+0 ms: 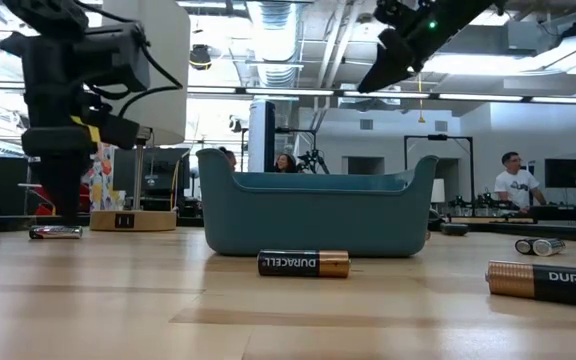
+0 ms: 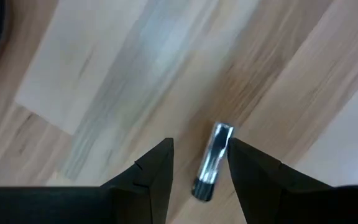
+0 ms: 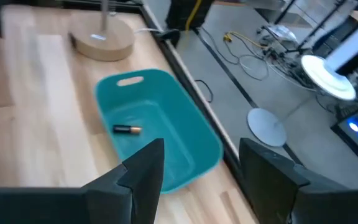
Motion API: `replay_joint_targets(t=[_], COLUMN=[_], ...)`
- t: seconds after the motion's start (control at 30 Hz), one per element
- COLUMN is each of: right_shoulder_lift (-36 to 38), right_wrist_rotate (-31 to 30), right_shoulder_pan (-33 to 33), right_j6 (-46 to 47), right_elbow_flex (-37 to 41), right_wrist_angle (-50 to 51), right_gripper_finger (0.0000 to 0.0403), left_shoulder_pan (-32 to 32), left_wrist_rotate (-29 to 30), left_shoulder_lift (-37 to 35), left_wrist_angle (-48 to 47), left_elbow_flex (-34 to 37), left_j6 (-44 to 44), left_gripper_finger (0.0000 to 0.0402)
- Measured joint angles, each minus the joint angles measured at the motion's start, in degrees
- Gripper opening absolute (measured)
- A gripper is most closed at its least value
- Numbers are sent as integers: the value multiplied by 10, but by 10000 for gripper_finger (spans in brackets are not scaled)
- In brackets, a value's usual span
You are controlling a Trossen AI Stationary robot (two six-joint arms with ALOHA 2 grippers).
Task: Sort batteries
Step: Put the silver battery into the blue bin
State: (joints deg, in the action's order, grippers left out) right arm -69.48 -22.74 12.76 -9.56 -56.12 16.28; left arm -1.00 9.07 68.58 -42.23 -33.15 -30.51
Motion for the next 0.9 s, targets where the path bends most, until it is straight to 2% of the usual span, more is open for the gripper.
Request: replay_joint_targets(t=[0.33, 0.73, 0.9], right_shoulder_lift=[0, 0, 0], right_wrist_rotate=[1, 1, 1], right_shoulder_pan=[-52, -89, -91], right_j6=[-10, -10, -6], right_elbow_flex=[0, 0, 0], right_wrist_angle=[0, -1, -1], right_gripper_finger=[223, 223, 223], left_shoulder_pan=[44, 55, 55], left_wrist_rotate=[-13, -6, -8], left_shoulder_lift=[9, 85, 92], left_wrist_angle=[12, 23, 24], left_elbow_flex=[0, -3, -3], left_j6=[-33, -70, -73], left_gripper_finger=[148, 146, 113])
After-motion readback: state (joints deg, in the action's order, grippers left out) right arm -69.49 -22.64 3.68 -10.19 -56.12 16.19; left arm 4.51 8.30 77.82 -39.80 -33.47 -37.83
